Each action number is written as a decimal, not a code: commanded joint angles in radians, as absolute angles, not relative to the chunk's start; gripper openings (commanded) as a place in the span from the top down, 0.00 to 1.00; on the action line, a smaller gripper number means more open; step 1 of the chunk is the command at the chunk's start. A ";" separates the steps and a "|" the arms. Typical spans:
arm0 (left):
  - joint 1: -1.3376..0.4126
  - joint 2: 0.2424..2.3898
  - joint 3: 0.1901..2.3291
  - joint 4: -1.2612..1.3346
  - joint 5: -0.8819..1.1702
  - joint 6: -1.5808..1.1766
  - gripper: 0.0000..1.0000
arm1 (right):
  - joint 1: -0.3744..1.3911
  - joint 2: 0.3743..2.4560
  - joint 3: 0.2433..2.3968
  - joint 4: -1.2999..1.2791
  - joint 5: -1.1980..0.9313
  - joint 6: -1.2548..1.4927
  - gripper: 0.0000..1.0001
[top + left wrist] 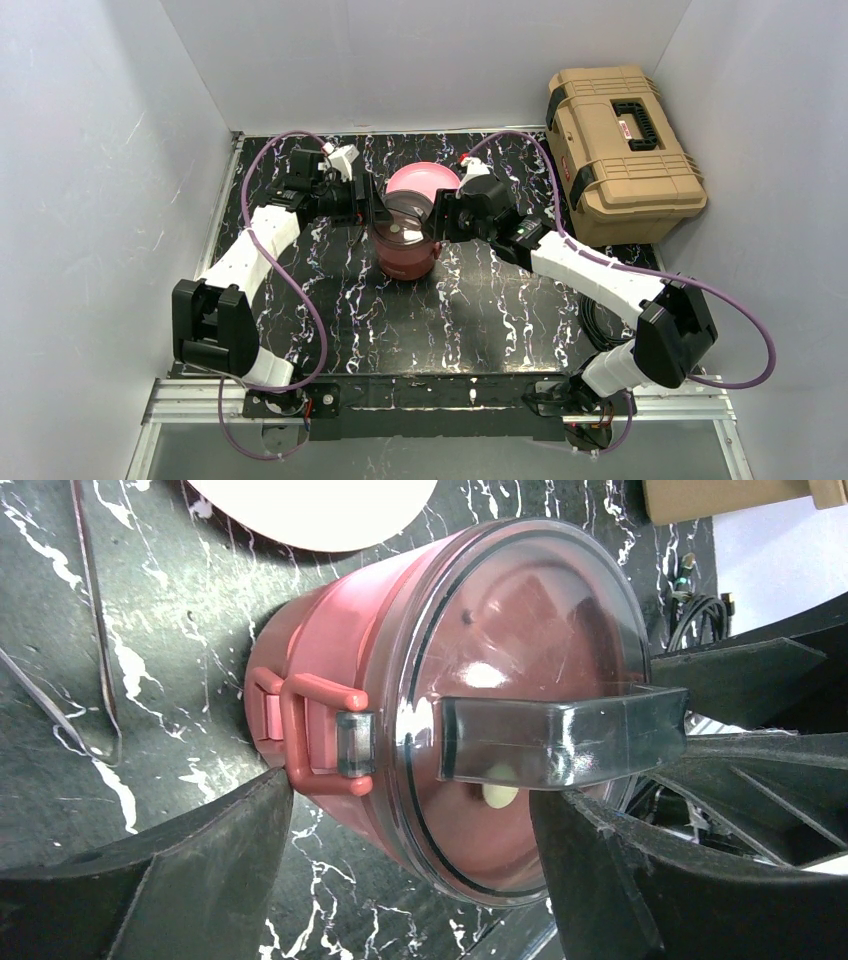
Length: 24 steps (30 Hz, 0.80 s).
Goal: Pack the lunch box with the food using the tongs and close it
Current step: Move the packing box to the center of the board.
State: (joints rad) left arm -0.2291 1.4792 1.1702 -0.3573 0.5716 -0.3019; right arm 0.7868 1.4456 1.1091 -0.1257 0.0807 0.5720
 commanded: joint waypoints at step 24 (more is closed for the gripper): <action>-0.290 1.580 1.206 -0.382 0.563 -0.185 0.30 | 0.793 1.526 1.140 -0.135 0.102 0.533 0.43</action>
State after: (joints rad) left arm -0.2508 1.5215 1.2259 -0.3237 0.5453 -0.1837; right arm 0.7826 1.4723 1.1301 -0.1127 0.1024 0.5655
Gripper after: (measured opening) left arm 0.747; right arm 0.577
